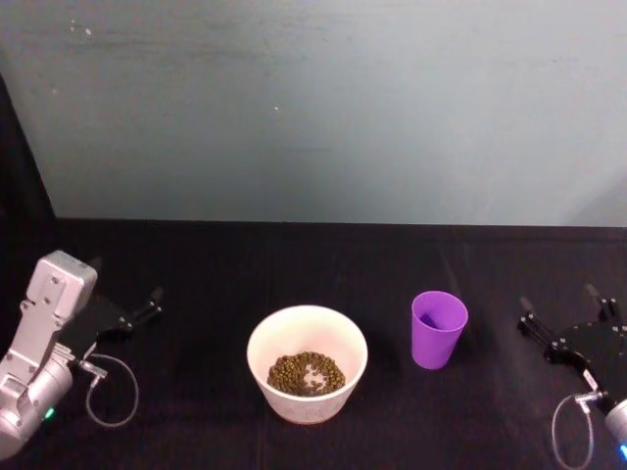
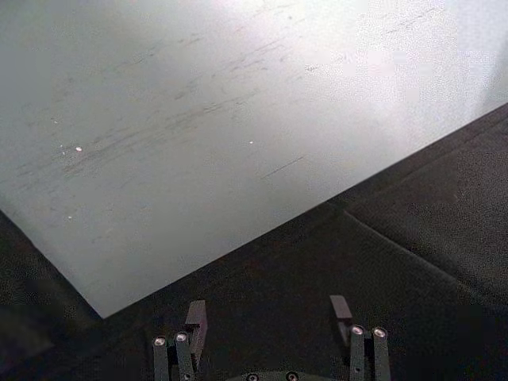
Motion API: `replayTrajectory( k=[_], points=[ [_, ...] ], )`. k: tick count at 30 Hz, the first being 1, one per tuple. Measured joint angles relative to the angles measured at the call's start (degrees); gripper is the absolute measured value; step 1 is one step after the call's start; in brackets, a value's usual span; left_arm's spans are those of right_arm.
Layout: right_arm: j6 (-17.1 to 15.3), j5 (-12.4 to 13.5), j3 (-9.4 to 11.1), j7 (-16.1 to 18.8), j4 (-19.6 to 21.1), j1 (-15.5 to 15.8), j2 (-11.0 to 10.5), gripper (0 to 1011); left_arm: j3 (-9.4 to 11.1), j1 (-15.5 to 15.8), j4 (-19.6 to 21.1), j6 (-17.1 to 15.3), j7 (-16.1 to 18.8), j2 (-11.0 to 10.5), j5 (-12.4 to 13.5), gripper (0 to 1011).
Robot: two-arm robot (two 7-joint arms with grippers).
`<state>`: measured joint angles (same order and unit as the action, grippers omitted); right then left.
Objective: Pick up the cup and pour the mung beans from the cup into the bowl.
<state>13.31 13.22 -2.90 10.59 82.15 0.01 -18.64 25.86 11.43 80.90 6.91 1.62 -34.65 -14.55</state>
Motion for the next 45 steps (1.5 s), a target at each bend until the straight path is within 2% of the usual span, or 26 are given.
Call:
replayTrajectory(
  k=[45],
  points=[
    [-0.24, -0.03, 0.00, -0.24, 0.17, 0.08, -0.06, 1004, 0.00, 0.00, 0.00, 0.00, 0.00, 0.00, 0.00, 1003]
  ],
)
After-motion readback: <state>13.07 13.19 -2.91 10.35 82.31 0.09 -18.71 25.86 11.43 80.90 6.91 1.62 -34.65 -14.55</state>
